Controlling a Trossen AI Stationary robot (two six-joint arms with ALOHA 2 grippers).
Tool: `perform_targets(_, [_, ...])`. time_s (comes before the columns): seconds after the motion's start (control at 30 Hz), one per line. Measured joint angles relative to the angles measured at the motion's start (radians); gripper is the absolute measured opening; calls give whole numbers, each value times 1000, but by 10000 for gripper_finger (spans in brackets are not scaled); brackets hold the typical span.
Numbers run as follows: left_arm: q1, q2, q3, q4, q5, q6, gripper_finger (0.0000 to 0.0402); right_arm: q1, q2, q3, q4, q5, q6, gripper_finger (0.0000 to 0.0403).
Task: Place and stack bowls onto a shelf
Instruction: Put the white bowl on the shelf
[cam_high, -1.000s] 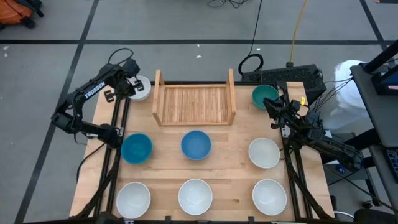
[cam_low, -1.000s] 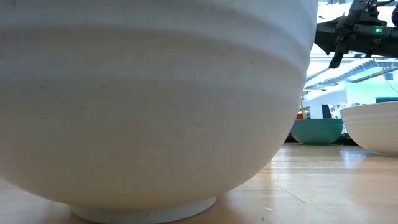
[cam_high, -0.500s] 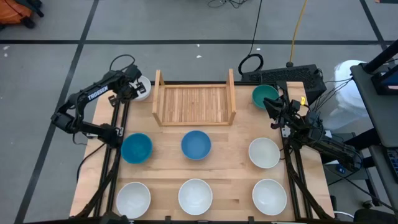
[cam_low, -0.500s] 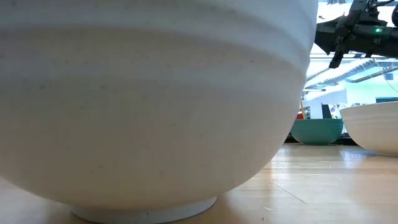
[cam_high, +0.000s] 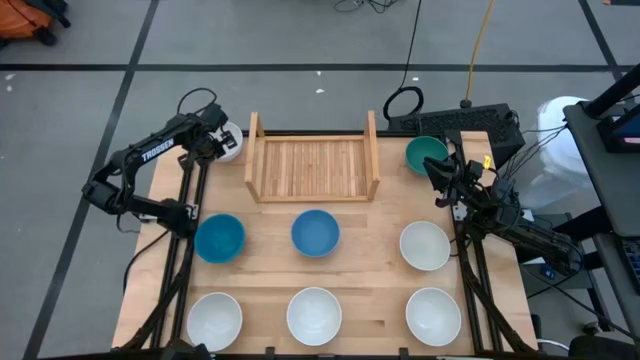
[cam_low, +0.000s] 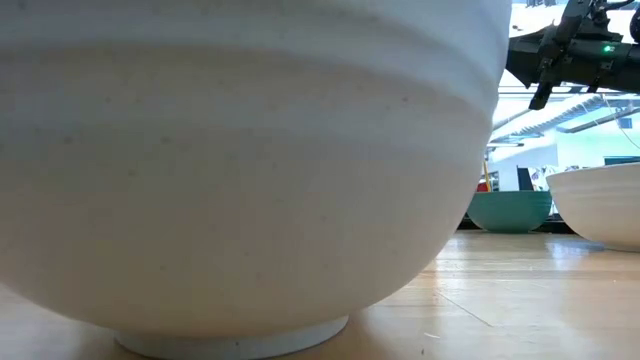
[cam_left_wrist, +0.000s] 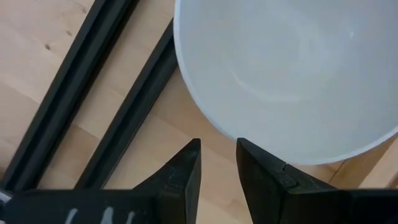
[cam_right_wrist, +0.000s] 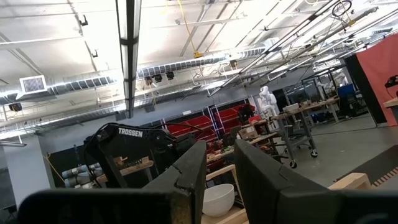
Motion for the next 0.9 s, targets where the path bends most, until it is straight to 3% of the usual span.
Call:
perform_targets(0.33, [-10,0,0,3,4,-157,108,0,0,0,0,0,24,77])
perform_targets(0.9, [-10,0,-6,28,4,-261,108,0,0,0,0,0,19,77])
